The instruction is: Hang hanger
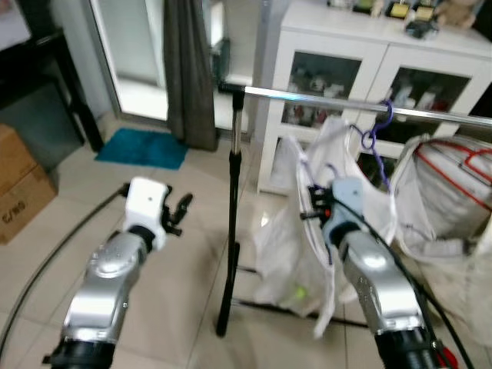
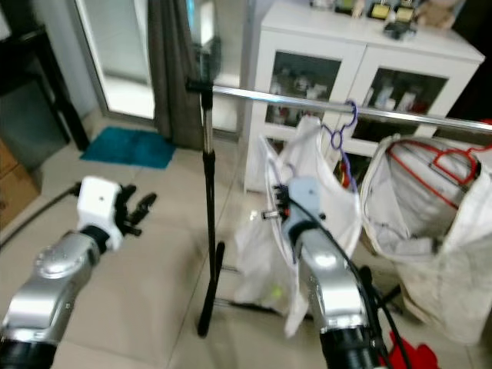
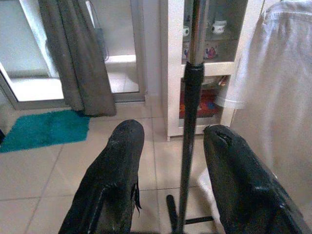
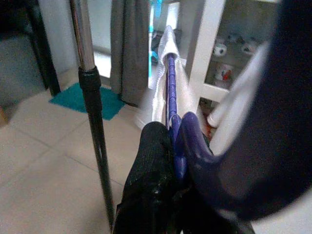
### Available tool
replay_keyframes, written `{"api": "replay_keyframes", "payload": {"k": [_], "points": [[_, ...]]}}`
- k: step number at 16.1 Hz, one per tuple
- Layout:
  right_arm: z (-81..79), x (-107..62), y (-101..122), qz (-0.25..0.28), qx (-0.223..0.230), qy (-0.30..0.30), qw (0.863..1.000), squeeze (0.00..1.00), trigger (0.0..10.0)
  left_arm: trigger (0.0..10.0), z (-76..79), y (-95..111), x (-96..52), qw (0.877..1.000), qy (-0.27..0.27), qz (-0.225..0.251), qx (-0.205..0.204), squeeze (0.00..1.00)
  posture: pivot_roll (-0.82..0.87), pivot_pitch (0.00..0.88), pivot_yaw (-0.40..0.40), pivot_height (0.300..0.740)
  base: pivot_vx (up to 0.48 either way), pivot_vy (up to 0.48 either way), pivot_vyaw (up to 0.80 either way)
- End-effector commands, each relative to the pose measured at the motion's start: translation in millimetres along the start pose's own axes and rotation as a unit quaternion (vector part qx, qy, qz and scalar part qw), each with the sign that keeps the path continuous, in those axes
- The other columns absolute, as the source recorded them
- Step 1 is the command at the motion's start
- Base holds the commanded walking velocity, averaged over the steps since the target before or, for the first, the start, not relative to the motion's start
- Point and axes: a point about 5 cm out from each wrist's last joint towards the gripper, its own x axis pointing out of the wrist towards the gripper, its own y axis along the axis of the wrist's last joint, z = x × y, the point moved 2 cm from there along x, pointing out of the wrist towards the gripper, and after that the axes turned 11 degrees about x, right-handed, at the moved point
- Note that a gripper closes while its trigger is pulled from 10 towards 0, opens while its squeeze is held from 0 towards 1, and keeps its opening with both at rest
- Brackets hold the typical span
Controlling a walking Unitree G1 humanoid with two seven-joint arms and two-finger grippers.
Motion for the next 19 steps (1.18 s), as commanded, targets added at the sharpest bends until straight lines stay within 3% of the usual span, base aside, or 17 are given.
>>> {"api": "replay_keyframes", "payload": {"k": [1,4,8,11,15,19], "points": [[9.3,-0.3,5.9,-0.01,-0.038,-0.011,0.999,0.0,10.0,10.0,9.3,4.2,3.1,1.0,-0.024,0.009,0.0,0.0,-0.1,0.0,-0.034,0.74,0.352,0.0,0.0],[6.6,4.9,17.0,-0.023,-0.023,-0.003,0.999,0.0,10.0,10.0,10.2,8.4,4.6,0.999,-0.047,0.015,0.012,0.0,-0.1,0.0,-0.036,0.74,0.354,0.0,0.0],[1.7,20.5,39.0,-0.04,-0.052,0.009,0.998,0.0,10.0,10.0,16.3,27.4,13.5,0.992,-0.112,0.044,0.039,0.0,-0.1,0.0,-0.026,0.74,0.354,0.0,0.0],[2.5,33.0,58.9,-0.033,-0.03,-0.01,0.999,0.0,10.0,10.0,21.2,30.7,13.2,0.985,-0.155,0.045,0.068,0.0,-0.09,0.0,-0.03,0.74,0.319,0.0,0.0],[11.5,50.0,81.4,-0.025,-0.006,-0.042,0.999,0.0,10.0,10.0,23.8,54.8,14.3,0.969,-0.222,0.092,0.06,0.0,-0.08,0.0,-0.043,0.74,0.0,0.0,0.0],[19.0,67.7,95.8,-0.022,0.03,-0.06,0.997,0.0,10.0,10.0,35.3,69.8,11.3,0.945,-0.301,0.113,0.067,0.0,-0.08,0.0,-0.044,0.74,0.0,0.0,0.0]]}}
